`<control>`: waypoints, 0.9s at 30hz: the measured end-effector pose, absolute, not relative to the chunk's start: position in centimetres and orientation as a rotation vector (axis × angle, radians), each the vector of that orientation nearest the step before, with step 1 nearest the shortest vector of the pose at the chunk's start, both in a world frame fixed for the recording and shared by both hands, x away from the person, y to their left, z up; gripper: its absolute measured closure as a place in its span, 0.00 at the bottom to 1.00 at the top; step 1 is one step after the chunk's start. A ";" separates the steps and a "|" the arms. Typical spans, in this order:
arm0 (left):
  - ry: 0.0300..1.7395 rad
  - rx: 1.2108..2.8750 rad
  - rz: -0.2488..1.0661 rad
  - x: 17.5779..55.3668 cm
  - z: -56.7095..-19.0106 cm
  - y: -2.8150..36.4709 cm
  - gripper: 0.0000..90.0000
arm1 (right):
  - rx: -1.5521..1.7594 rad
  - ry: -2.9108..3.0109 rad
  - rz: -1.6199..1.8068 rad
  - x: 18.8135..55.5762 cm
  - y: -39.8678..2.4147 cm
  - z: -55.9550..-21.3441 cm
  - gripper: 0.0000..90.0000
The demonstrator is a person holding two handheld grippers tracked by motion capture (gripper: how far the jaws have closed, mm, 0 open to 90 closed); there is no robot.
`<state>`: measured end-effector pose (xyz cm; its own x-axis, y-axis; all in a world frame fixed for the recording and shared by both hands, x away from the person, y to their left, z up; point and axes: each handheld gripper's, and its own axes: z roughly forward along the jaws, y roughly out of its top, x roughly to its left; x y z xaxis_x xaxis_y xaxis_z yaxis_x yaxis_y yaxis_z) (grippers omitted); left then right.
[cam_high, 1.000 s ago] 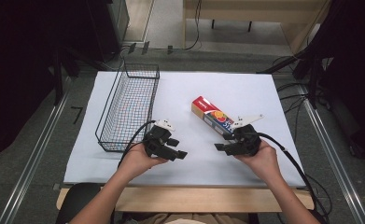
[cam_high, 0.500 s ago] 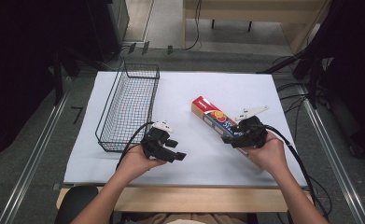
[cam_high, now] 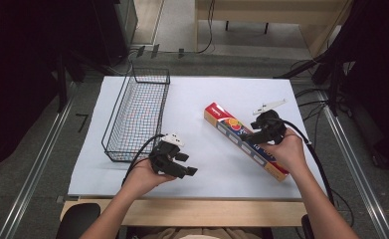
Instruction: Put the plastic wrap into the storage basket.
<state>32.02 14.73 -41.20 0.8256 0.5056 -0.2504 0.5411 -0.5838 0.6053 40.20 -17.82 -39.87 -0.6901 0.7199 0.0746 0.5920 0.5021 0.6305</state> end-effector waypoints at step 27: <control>0.744 2.321 -0.062 32.3 -41.3 14.2 0.41 | 1.197 2.661 0.755 40.4 -18.9 -44.9 0.35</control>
